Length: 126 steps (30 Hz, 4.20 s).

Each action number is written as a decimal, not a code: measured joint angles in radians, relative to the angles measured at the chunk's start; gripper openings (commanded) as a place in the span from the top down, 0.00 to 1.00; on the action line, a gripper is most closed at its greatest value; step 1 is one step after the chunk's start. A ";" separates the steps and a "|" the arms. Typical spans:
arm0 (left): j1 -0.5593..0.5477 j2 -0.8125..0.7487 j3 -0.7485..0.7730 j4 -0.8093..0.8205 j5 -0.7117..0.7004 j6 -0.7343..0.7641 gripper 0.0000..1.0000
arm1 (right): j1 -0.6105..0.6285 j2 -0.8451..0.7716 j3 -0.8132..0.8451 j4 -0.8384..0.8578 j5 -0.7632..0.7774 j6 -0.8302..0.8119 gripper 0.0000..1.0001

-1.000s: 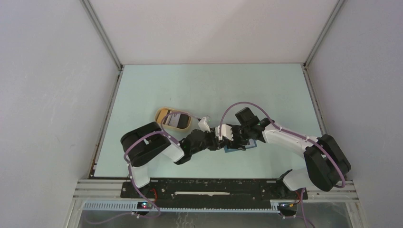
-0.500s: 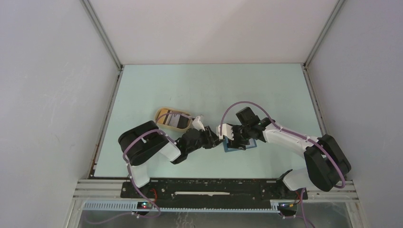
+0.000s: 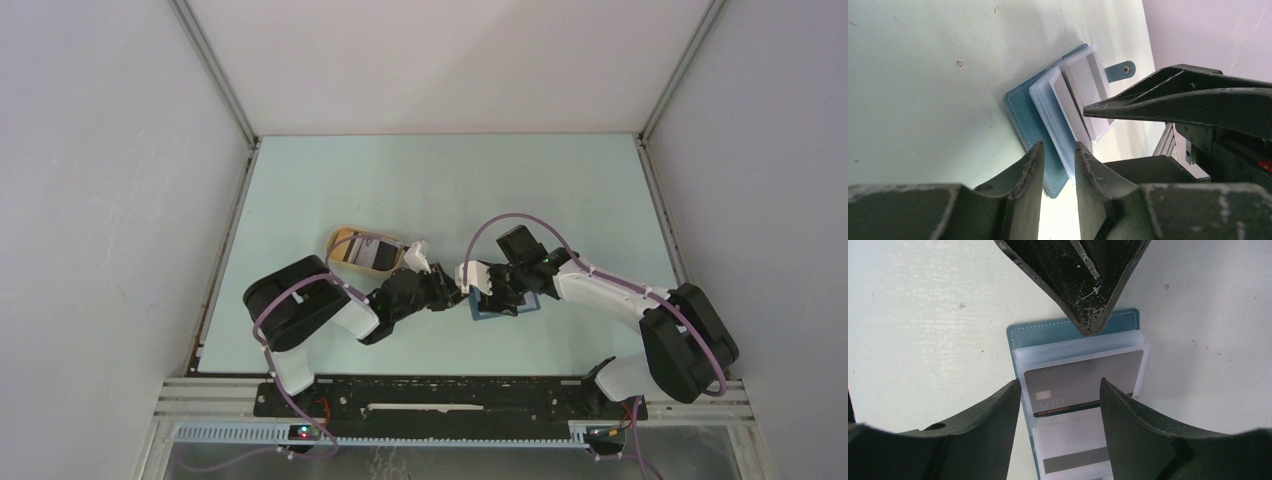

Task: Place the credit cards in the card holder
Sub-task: Turn over the card slot in the card holder.

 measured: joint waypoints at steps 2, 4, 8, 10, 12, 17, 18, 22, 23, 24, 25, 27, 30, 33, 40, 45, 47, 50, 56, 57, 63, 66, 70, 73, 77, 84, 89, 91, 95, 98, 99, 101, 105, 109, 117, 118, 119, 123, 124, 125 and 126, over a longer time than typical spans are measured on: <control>0.000 -0.002 0.002 -0.002 0.000 0.001 0.67 | 0.000 0.000 0.000 -0.002 0.000 0.000 0.33; 0.000 -0.002 0.007 -0.006 0.000 0.005 0.67 | 0.000 0.000 0.000 -0.003 0.000 0.000 0.33; 0.000 -0.002 0.025 -0.018 0.000 0.009 0.67 | 0.000 0.000 0.000 -0.003 0.000 0.000 0.33; 0.000 -0.002 0.035 -0.021 0.001 0.011 0.67 | 0.000 0.000 0.000 -0.003 0.000 0.000 0.33; 0.000 -0.002 0.047 -0.025 0.001 0.016 0.67 | 0.000 0.000 0.000 -0.003 0.000 0.000 0.33; 0.000 -0.002 0.076 -0.034 0.002 0.016 0.67 | -0.001 0.000 0.000 -0.003 0.000 0.000 0.33; 0.000 -0.002 0.081 -0.036 0.003 0.016 0.66 | -0.001 0.000 0.000 -0.003 0.000 0.000 0.33; 0.000 0.004 0.099 -0.037 0.009 0.015 0.66 | -0.001 0.000 0.000 -0.003 0.000 0.000 0.33; 0.000 0.007 0.101 -0.037 0.010 0.015 0.66 | -0.001 0.000 0.000 -0.003 0.000 0.000 0.33; 0.000 0.013 0.103 -0.037 0.011 0.014 0.66 | -0.001 0.000 0.000 -0.003 0.000 0.000 0.33; 0.000 0.019 0.106 -0.038 0.013 0.013 0.66 | -0.001 0.000 0.000 -0.003 0.000 0.000 0.33; 0.000 0.029 0.109 -0.038 0.018 0.012 0.66 | -0.001 0.000 0.000 -0.003 0.000 0.000 0.33; 0.000 0.036 0.110 -0.040 0.021 0.006 0.66 | -0.001 0.000 0.000 -0.003 0.000 0.000 0.33; 0.000 0.041 0.112 -0.041 0.026 0.005 0.65 | -0.001 0.000 0.000 -0.003 0.000 0.000 0.33; -0.001 0.061 0.138 -0.053 0.027 0.005 0.65 | -0.002 0.000 0.000 -0.003 0.000 0.000 0.33; -0.001 0.062 0.146 -0.069 0.027 0.005 0.64 | -0.004 0.000 0.000 -0.003 0.000 0.000 0.33; -0.001 0.062 0.146 -0.071 0.027 0.005 0.64 | -0.005 0.000 0.000 -0.003 -0.002 0.000 0.33; -0.001 0.062 0.146 -0.076 0.026 0.005 0.63 | -0.005 0.000 0.000 -0.003 -0.003 0.000 0.33; -0.001 0.062 0.146 -0.092 0.022 0.006 0.62 | -0.005 0.000 0.000 -0.003 -0.004 0.000 0.33; -0.001 0.062 0.146 -0.093 0.019 0.006 0.62 | -0.005 0.000 0.000 -0.003 -0.004 0.000 0.33; -0.004 0.052 0.145 -0.100 0.008 0.007 0.61 | -0.005 0.000 0.000 -0.003 -0.004 0.000 0.33; -0.004 0.039 0.145 -0.100 0.003 0.008 0.61 | -0.005 0.000 0.000 -0.003 -0.004 0.000 0.33; -0.005 0.029 0.142 -0.099 0.000 0.008 0.61 | -0.005 0.000 0.000 -0.003 -0.005 0.000 0.28; -0.005 0.028 0.133 -0.097 0.000 0.008 0.61 | -0.005 0.000 0.000 -0.003 -0.007 0.001 0.25; -0.005 0.027 0.107 -0.090 -0.001 0.011 0.61 | 0.008 0.005 0.000 -0.003 -0.005 0.002 0.21; -0.005 0.006 0.069 -0.087 -0.029 0.034 0.61 | 0.039 0.043 0.000 0.000 0.026 0.011 0.19; -0.005 -0.008 0.061 -0.082 -0.045 0.045 0.61 | 0.045 0.058 0.000 0.013 0.051 0.016 0.20; -0.005 -0.008 0.061 -0.077 -0.045 0.047 0.61 | 0.046 0.060 0.000 0.016 0.059 0.020 0.22; -0.005 -0.008 0.061 -0.060 -0.044 0.047 0.61 | 0.046 0.060 0.000 0.023 0.074 0.029 0.26; -0.005 -0.008 0.061 -0.052 -0.043 0.044 0.61 | 0.046 0.060 0.000 0.027 0.081 0.032 0.29; -0.005 -0.008 0.061 -0.048 -0.043 0.043 0.61 | 0.045 0.060 0.000 0.028 0.082 0.032 0.30; -0.005 -0.007 0.061 -0.041 -0.043 0.042 0.61 | 0.042 0.058 0.000 0.028 0.081 0.035 0.32; -0.005 -0.003 0.061 -0.032 -0.042 0.040 0.62 | 0.028 0.041 0.000 0.027 0.079 0.037 0.35; -0.005 0.008 0.061 -0.014 -0.024 0.033 0.62 | 0.021 0.028 0.000 0.028 0.079 0.039 0.36; -0.006 0.019 0.061 0.008 0.000 0.012 0.62 | 0.014 0.026 0.000 0.028 0.078 0.039 0.37; -0.006 0.022 0.061 0.010 0.002 0.011 0.62 | 0.013 0.026 0.000 0.028 0.078 0.040 0.37; -0.007 0.026 0.061 0.011 0.002 0.007 0.62 | 0.012 0.025 0.000 0.028 0.078 0.040 0.37; -0.008 0.035 0.061 0.015 0.006 -0.003 0.62 | 0.012 0.023 0.000 0.028 0.076 0.041 0.38; -0.008 0.038 0.062 0.015 0.009 -0.004 0.62 | 0.012 0.023 0.000 0.028 0.076 0.041 0.38; -0.008 0.040 0.063 0.015 0.009 -0.005 0.62 | 0.012 0.023 0.000 0.028 0.075 0.041 0.38; -0.008 0.043 0.065 0.014 0.010 -0.005 0.62 | 0.012 0.023 0.000 0.027 0.075 0.041 0.38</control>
